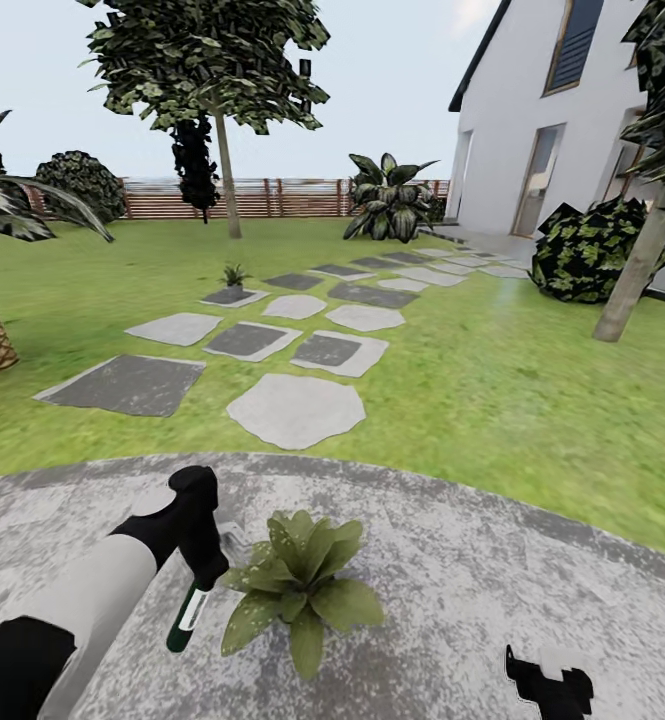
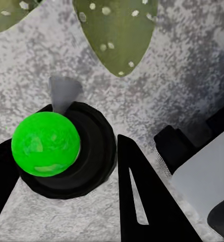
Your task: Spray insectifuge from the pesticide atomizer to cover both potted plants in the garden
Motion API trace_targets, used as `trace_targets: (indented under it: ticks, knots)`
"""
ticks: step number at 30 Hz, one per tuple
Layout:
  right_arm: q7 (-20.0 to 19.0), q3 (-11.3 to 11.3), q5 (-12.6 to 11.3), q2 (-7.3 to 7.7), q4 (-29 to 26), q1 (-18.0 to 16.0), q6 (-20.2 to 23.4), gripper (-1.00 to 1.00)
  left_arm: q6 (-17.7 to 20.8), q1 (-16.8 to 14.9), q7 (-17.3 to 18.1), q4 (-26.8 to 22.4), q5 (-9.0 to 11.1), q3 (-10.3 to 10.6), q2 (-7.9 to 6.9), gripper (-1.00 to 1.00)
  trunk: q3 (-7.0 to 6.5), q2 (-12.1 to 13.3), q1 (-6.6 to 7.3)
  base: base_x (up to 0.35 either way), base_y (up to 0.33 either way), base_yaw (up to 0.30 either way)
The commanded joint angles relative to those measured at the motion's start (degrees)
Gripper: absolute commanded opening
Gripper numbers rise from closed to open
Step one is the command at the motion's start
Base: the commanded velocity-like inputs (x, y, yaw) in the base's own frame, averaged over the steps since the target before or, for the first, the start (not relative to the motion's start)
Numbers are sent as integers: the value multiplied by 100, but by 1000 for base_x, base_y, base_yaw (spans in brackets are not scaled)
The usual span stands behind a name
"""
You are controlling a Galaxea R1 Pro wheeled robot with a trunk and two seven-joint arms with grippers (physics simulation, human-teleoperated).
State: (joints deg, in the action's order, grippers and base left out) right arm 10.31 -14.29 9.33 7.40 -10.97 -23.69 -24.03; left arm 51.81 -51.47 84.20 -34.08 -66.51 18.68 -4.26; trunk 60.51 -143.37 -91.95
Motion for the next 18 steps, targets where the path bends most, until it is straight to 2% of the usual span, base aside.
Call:
trace_targets:
  ticks: [1,6,9,11,13,18]
  knots:
    - [22,-29,60,-2,7,-4,-16,100,52,-53,89,-12,-53,55,-5,-100,6,-2,-1,218,-217,0]
    - [23,-30,60,-2,7,-4,-15,100,52,-210,226,-11,-228,84,28,-100,6,-2,-1,234,-205,5]
    - [24,-30,60,-2,7,-4,-14,100,49,-221,422,-9,-248,107,31,-100,6,-2,-1,225,-218,179]
    - [27,-30,60,-2,7,-4,-17,100,49,-197,536,-3,-243,369,4,-100,6,-2,-1,154,-265,266]
    - [30,-30,60,-2,7,-4,-15,100,49,-177,580,-2,-251,522,-23,-100,6,-2,-1,68,-289,274]
    - [30,-30,60,-2,7,-4,-18,100,49,-162,580,-2,-265,606,-44,-100,6,-2,-1,-129,-275,278]
